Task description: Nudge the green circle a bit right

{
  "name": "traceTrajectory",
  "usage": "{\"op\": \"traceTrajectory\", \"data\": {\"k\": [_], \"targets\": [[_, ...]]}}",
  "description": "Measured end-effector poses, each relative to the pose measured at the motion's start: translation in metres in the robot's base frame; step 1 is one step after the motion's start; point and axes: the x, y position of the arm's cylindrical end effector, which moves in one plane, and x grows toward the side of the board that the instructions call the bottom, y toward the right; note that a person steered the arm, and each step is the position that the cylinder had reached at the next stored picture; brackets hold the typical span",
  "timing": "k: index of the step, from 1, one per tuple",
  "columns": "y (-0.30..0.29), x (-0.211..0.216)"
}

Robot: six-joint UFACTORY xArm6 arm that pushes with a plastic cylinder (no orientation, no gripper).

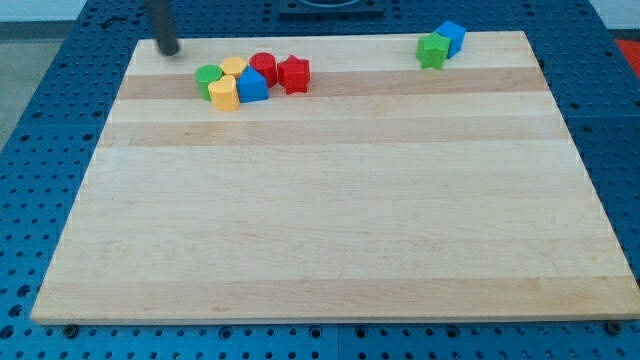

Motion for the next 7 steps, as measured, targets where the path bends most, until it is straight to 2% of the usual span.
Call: {"op": "traceTrajectory", "data": {"k": [1, 3, 6, 7], "targets": [[-0.028, 0.022], [-0.028, 0.03], [-0.019, 0.133], [0.008, 0.127]]}}
